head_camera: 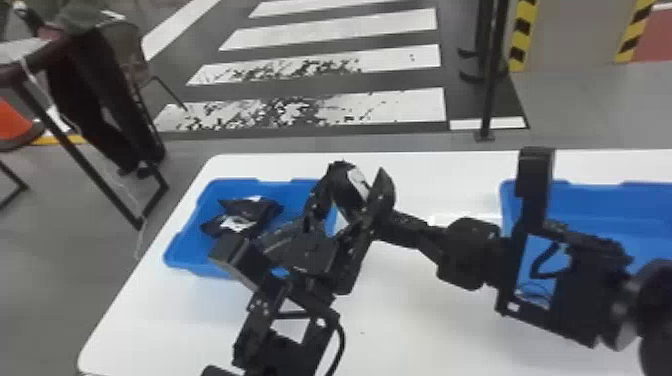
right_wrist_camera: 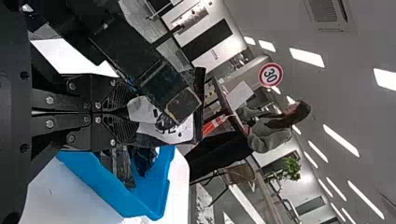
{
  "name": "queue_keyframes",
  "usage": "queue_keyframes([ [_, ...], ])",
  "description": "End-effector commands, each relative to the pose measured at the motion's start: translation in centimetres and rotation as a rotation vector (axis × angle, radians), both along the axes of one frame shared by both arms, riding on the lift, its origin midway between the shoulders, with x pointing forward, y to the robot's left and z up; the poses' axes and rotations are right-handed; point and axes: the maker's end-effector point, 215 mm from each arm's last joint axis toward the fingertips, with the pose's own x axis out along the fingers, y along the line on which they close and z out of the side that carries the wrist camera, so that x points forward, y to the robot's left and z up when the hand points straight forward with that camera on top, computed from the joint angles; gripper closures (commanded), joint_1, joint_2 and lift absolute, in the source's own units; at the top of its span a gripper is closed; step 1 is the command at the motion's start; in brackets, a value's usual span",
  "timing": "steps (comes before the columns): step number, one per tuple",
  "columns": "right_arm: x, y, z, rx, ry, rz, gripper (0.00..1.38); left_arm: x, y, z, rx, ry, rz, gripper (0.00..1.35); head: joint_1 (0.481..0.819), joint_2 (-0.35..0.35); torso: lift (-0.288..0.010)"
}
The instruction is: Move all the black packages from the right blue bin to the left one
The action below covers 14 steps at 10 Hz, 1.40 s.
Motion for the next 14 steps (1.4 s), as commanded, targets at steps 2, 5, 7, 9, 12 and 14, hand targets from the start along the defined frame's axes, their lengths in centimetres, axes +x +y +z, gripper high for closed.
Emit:
queue_keyframes([
  [2, 0.1, 0.0, 0.8, 0.015, -0.019, -0.004, 1.19, 0.1, 0.7, -0.7, 0.019, 0.022, 0.017, 1.20, 0.695, 0.264, -0.173],
  [5, 0.3, 0.0, 0.6, 0.018, -0.018, -0.009, 1.19, 0.0, 1.1, 0.1, 0.032, -0.001, 0.027, 1.20, 0.695, 0.270, -0.173],
  [7, 0.5, -0.1, 0.2, 0.023, -0.009, -0.009, 1.06, 0.2, 2.5, 0.7, 0.054, -0.024, 0.062, 1.20, 0.695, 0.274, -0.173],
  [9, 1.5, -0.8, 0.2, 0.073, 0.003, -0.029, 0.17, 1.5, 9.4, 1.1, 0.203, -0.053, 0.224, 1.20, 0.695, 0.291, -0.173],
  [12, 2.6, -2.5, 0.3, 0.079, -0.014, -0.073, 0.16, 4.5, 21.7, -1.7, 0.504, -0.043, 0.502, 1.20, 0.677, 0.350, -0.173],
  [14, 4.1, -4.4, 0.8, 0.117, -0.043, -0.124, 0.16, 5.9, 23.7, -5.0, 0.397, -0.013, 0.546, 0.89, 0.668, 0.350, -0.173],
])
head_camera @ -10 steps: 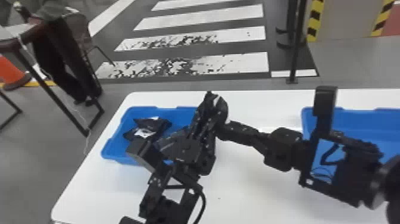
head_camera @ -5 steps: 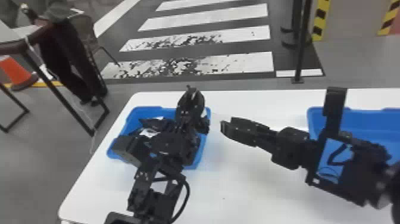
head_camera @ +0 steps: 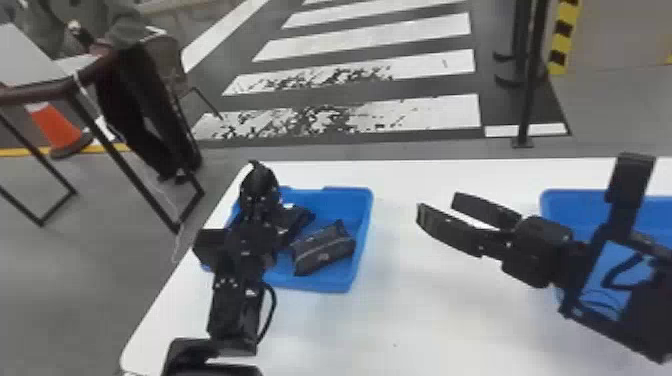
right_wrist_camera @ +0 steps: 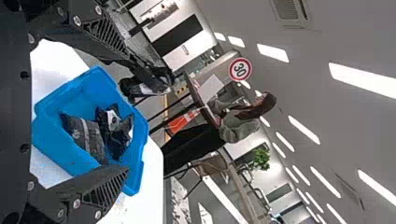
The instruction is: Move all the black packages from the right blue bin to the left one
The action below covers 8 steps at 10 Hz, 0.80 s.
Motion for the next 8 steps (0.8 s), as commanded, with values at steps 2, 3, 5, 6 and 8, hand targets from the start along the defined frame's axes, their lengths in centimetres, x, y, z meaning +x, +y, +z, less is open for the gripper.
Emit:
queue_keyframes([
  [2, 3.2, -5.6, 0.9, -0.091, -0.162, -0.165, 0.16, -1.1, -1.9, 1.7, -0.152, -0.119, -0.050, 0.03, 0.669, 0.350, -0.173],
  [3, 3.7, -7.2, 0.5, -0.112, -0.192, -0.213, 0.16, -2.1, -4.2, 3.2, -0.178, -0.147, -0.093, 0.13, 0.663, 0.350, -0.173],
  [5, 4.6, -14.0, 1.2, -0.185, -0.278, -0.389, 0.16, -4.3, -9.9, 4.7, -0.205, -0.127, -0.202, 0.22, 0.659, 0.311, -0.173],
  [6, 4.5, -17.1, 1.4, -0.243, -0.306, -0.464, 0.16, -5.1, -12.1, 4.5, -0.215, -0.087, -0.249, 0.22, 0.661, 0.252, -0.173],
  [8, 2.9, -19.3, 1.5, -0.296, -0.336, -0.531, 0.16, -6.8, -14.1, 3.1, -0.228, 0.000, -0.293, 0.22, 0.683, 0.129, -0.173],
])
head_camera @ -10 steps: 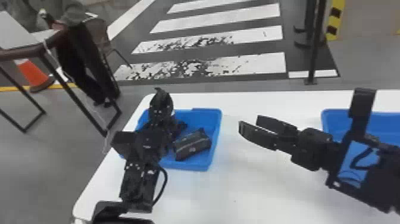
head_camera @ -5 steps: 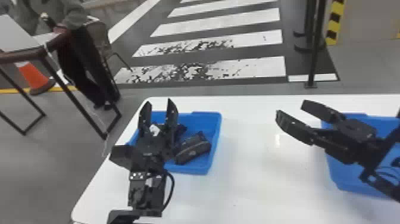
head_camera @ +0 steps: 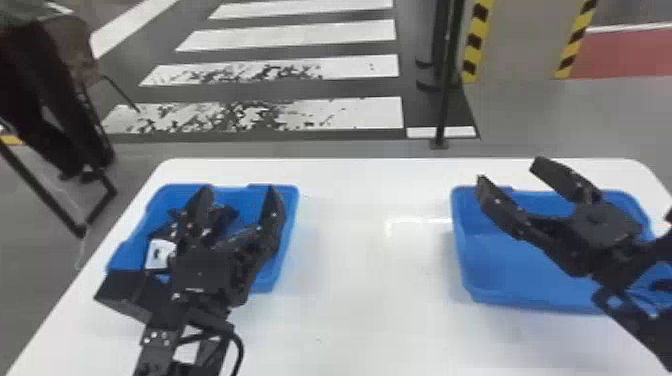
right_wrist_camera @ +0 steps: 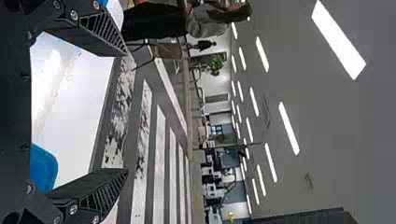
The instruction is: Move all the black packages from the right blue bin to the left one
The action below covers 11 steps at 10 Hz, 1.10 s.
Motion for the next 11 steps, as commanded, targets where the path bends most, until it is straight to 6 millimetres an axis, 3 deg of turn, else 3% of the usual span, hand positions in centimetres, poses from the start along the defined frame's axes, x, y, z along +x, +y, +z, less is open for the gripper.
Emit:
queue_keyframes([
  [1, -1.9, -0.8, 0.0, -0.038, -0.010, -0.047, 0.16, -1.3, -1.0, -1.4, 0.007, 0.092, -0.028, 0.22, 0.695, 0.102, -0.173],
  [3, -3.9, -2.6, -1.3, -0.061, 0.032, -0.126, 0.16, -2.2, -1.4, -1.8, 0.042, 0.120, -0.020, 0.22, 0.695, 0.077, -0.173],
  [6, -5.9, -2.9, -3.5, -0.084, 0.098, -0.137, 0.16, -3.1, -1.1, -2.1, 0.071, 0.144, 0.003, 0.21, 0.695, 0.052, -0.173],
  [8, -6.5, -3.6, -3.3, -0.086, 0.103, -0.164, 0.17, -4.4, 0.5, -1.1, 0.076, 0.111, 0.069, 0.21, 0.695, 0.060, -0.173],
  [11, -6.9, -5.2, -2.7, -0.088, 0.099, -0.213, 0.17, -4.7, 1.0, -1.2, 0.064, 0.117, 0.081, 0.21, 0.695, 0.061, -0.173],
])
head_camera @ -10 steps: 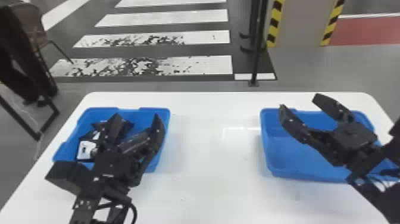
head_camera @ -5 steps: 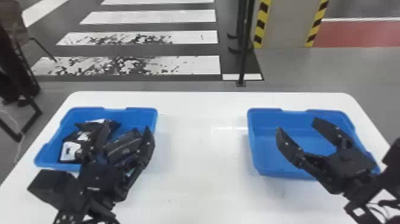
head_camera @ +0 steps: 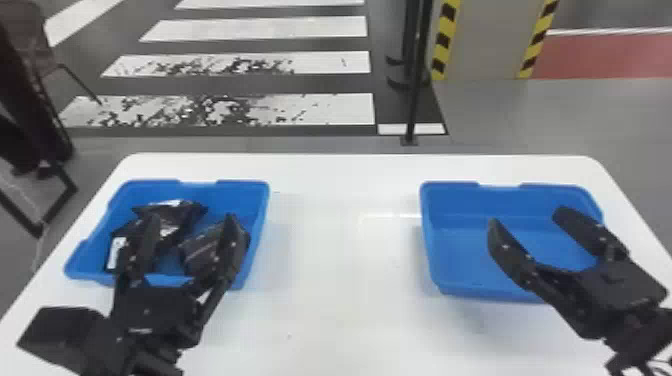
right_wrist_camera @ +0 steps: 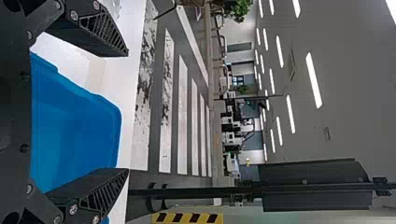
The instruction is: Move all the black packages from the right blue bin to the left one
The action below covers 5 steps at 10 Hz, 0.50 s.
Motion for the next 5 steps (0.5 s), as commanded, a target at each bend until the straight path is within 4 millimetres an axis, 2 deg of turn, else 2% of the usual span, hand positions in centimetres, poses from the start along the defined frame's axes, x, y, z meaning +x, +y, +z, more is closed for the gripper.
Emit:
queue_keyframes([
  [1, -0.05, -0.39, 0.28, -0.002, -0.006, -0.011, 0.17, 0.00, 0.01, 0.18, -0.007, -0.004, 0.000, 0.21, 0.695, 0.059, -0.173],
  [5, -0.06, -0.57, 0.63, -0.001, -0.016, -0.015, 0.17, -0.02, -0.04, 0.44, -0.017, -0.011, -0.002, 0.21, 0.695, 0.048, -0.173],
])
